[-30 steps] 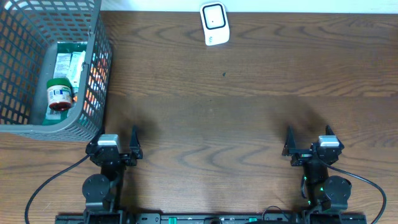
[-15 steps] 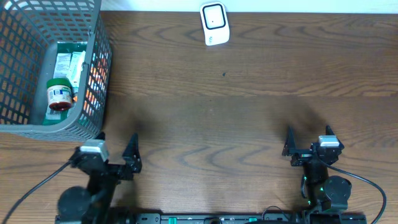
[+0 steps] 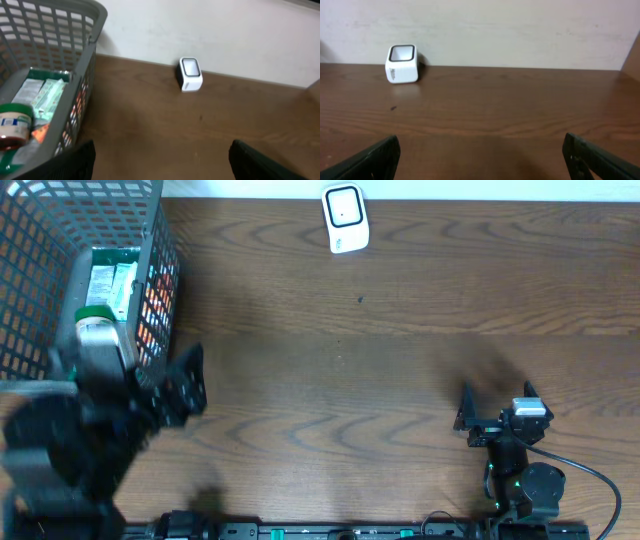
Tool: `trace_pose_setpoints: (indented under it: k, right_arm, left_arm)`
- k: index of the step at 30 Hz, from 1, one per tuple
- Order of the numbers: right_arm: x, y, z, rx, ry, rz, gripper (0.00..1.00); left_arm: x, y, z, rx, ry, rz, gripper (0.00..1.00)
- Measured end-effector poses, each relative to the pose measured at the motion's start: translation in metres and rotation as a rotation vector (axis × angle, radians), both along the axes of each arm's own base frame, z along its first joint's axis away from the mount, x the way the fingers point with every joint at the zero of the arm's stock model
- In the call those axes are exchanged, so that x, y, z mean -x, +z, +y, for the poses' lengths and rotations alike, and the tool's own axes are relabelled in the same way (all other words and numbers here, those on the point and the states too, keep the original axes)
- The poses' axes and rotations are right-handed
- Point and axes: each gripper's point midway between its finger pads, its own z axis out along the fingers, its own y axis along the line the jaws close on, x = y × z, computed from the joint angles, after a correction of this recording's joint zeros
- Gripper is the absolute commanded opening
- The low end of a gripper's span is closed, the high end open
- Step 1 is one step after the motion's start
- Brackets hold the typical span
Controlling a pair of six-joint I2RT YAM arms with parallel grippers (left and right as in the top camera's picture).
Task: Scan the item barcode
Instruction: 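Reach the left gripper into the basket toward the green-lidded jar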
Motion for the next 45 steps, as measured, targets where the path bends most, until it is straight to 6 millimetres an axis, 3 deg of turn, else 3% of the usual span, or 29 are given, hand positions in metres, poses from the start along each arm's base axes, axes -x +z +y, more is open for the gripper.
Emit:
trace_pose_setpoints:
  k: [2, 3, 12, 17, 22, 29, 33, 38, 45]
  right_arm:
    - [0.0, 0.0, 0.0, 0.0, 0.0, -0.001, 0.99]
    - [0.0, 0.0, 0.0, 0.0, 0.0, -0.001, 0.99]
    - [0.0, 0.0, 0.0, 0.0, 0.0, 0.0, 0.99]
    - [0.0, 0.0, 0.0, 0.0, 0.0, 0.0, 0.99]
    - [0.0, 0.0, 0.0, 0.0, 0.0, 0.0, 0.99]
    - [0.0, 0.0, 0.0, 0.0, 0.0, 0.0, 0.99]
    - [0.0, 0.0, 0.0, 0.0, 0.0, 0.0, 0.99]
    - [0.0, 0.0, 0.0, 0.0, 0.0, 0.0, 0.99]
    - [0.0, 0.0, 0.0, 0.0, 0.0, 0.0, 0.99]
  left_arm:
    - [-0.014, 0.013, 0.0, -0.015, -0.007, 0.044, 0.87]
    - [-0.022, 0.02, 0.0, -0.023, -0.011, 0.064, 0.98]
    - [-0.08, 0.055, 0.003, -0.071, -0.037, 0.24, 0.98]
    - [-0.117, 0.056, 0.035, -0.072, 0.041, 0.279, 0.98]
    - [-0.138, 0.034, 0.087, -0.115, 0.128, 0.336, 0.98]
    - [-0.136, 0.012, 0.151, -0.151, 0.274, 0.419, 0.98]
    - [-0.132, -0.007, 0.176, -0.138, 0.322, 0.492, 0.98]
    - [-0.131, -0.047, 0.207, -0.091, 0.372, 0.625, 0.98]
    - [-0.132, -0.099, 0.233, -0.022, 0.392, 0.79, 0.98]
